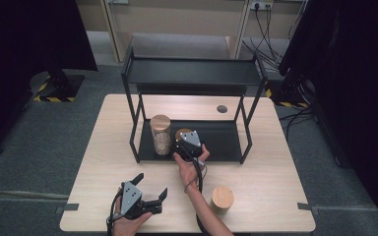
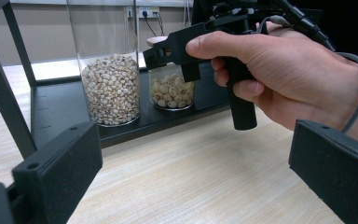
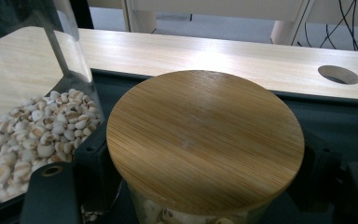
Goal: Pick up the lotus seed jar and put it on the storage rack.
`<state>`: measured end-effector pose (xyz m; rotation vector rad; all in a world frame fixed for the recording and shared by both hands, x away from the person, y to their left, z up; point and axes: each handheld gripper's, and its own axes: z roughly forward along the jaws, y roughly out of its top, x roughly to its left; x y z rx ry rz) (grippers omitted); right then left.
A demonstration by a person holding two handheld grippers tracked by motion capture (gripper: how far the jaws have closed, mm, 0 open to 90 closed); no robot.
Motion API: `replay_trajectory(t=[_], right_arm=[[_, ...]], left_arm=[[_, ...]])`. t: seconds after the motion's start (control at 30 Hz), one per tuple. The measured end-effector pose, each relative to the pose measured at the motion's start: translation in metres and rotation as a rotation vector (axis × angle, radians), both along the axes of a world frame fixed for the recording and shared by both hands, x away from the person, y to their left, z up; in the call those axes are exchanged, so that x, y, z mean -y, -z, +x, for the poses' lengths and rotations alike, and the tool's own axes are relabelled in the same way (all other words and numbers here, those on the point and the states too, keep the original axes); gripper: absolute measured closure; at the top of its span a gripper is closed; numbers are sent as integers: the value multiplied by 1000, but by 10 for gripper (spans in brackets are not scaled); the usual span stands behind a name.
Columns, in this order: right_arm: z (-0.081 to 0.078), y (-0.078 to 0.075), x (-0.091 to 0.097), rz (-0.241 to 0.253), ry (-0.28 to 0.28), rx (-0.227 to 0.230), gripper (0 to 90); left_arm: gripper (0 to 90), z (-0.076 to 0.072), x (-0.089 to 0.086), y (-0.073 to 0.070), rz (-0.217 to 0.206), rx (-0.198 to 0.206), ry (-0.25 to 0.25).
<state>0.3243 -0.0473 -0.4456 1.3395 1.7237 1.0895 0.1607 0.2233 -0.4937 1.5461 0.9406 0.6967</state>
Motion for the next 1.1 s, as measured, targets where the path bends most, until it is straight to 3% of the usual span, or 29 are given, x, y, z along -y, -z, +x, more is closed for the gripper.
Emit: replay_trajectory(t=[0.17, 0.27, 0.4, 0.53, 1.1], right_arm=[[-3, -2, 1, -10, 0, 1, 160], [-5, -3, 3, 18, -1, -11, 126], [-14, -5, 4, 11, 2, -5, 82], [-21, -11, 11, 50, -8, -16, 58], [-65, -41, 47, 96, -141, 31, 37]], left_arm=[[20, 0, 0, 0, 0, 2, -1], [20, 0, 0, 0, 1, 1, 0], [20, 0, 0, 0, -1, 2, -2], [20, 0, 0, 0, -1, 1, -3], [20, 0, 0, 0, 1, 0, -7]])
